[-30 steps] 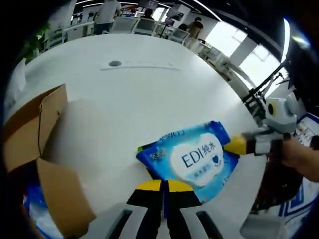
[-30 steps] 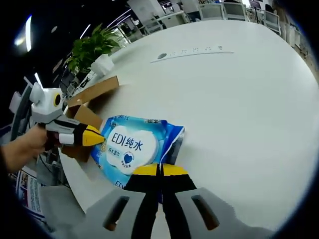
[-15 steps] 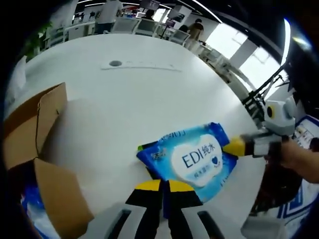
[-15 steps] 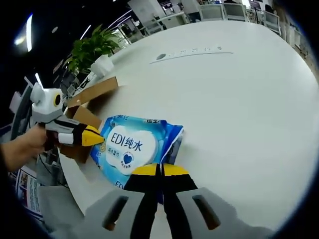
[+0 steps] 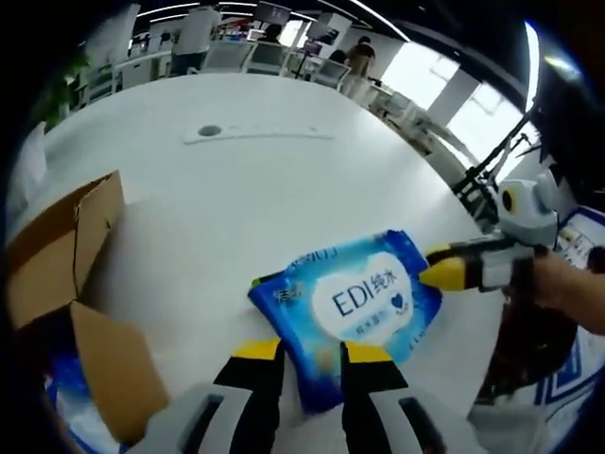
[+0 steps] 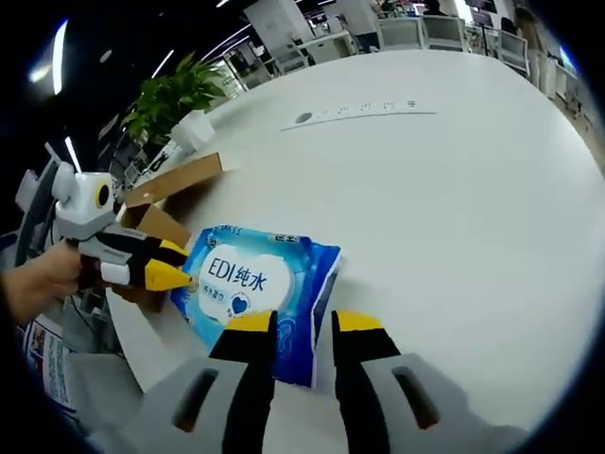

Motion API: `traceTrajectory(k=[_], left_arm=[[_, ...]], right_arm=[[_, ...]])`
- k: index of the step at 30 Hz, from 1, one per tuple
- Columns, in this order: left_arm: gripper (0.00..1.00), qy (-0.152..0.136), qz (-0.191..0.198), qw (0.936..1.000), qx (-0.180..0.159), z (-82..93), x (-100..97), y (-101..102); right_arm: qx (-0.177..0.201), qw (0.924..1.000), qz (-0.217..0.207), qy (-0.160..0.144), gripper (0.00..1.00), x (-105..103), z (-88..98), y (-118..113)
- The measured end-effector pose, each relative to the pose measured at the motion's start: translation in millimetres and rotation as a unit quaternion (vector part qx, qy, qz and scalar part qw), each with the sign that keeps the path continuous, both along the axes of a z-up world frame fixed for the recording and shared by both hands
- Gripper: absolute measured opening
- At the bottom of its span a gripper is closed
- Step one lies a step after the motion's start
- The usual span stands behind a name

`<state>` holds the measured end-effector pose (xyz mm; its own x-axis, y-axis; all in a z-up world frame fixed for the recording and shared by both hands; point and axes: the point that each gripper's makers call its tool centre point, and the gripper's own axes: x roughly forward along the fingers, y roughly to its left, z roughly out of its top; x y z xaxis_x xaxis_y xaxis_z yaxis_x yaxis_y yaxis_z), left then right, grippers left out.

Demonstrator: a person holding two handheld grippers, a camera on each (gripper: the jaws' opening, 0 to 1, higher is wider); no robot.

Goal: Operate the shoe box by opening the lid, removing the specified soft item, and placing it in the target area until the item is outside and the box remains undamaged.

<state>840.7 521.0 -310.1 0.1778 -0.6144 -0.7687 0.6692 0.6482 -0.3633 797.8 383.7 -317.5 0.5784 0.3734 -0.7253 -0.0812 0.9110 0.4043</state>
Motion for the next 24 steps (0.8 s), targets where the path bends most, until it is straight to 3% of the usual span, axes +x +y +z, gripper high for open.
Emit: traceTrajectory(k=[14,24], left_arm=[[0.37,-0.033,-0.010,0.9992,-0.020,32.6,-12.4,11],[0.39,-0.053,0.001,0.9978,-0.039,65.2,-14.2,36]], right_arm=[[-0.003,0.9998,0.012,-0.015,0.44,-18,36.2,12],[-0.005,0.9990,0.019,-0.039,0.44,-20,66.4,25]])
